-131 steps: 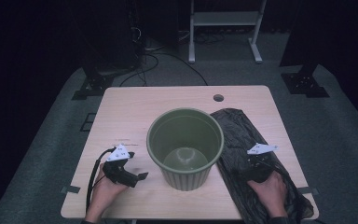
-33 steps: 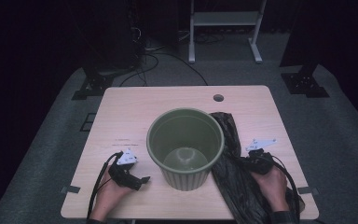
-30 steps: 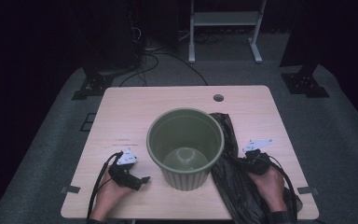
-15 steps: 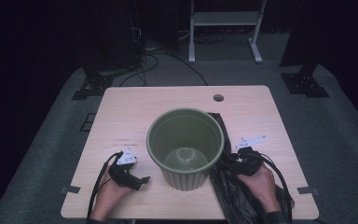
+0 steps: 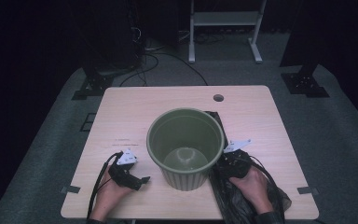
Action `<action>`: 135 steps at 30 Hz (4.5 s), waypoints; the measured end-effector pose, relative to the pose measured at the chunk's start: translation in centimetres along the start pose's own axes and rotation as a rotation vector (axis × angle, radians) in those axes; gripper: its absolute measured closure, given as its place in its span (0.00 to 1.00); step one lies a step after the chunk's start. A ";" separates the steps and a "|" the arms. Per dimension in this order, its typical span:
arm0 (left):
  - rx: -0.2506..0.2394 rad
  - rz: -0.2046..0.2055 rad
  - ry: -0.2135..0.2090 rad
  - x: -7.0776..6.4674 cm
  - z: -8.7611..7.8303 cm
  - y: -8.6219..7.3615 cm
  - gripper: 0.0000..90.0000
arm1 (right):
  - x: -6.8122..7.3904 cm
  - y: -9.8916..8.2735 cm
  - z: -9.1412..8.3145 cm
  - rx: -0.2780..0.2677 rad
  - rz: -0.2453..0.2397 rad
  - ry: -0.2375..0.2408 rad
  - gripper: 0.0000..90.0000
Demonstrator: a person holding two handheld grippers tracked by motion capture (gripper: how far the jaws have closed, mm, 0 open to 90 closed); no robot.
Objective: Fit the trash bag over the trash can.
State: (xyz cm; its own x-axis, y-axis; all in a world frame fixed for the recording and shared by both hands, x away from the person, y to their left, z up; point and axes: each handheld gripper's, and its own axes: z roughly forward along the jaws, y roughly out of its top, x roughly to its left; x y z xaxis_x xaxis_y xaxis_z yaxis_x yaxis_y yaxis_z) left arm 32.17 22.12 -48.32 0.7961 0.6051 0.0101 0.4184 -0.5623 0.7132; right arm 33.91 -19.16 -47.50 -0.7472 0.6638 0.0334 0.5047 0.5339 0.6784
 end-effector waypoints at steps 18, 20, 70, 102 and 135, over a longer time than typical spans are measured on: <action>0.000 0.000 0.000 0.0 0.0 0.0 0.00 | -0.5 -0.4 -1.1 -0.033 0.009 0.120 0.97; 0.000 0.000 0.000 0.0 0.0 0.0 0.00 | -0.5 -0.3 -1.6 -0.042 0.011 0.135 0.98; 0.002 0.001 0.000 0.0 0.0 0.0 0.00 | 0.1 5.2 -15.9 -0.313 -0.138 0.401 0.98; -0.002 -0.001 0.000 0.0 0.0 0.0 0.00 | 5.8 16.2 -13.0 -0.218 -0.313 0.566 0.98; -0.002 0.003 -0.003 0.0 0.0 0.0 0.00 | 12.6 24.6 -7.0 -0.207 -0.393 0.779 0.96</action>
State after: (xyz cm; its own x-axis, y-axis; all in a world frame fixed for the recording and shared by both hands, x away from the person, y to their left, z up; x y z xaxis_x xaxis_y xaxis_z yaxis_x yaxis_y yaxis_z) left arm 32.17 22.10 -48.35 0.7990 0.6013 0.0101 0.4149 -0.5633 0.7145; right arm 33.90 -1.26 -25.25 -0.9693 -0.1311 0.2082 0.1187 0.4923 0.8623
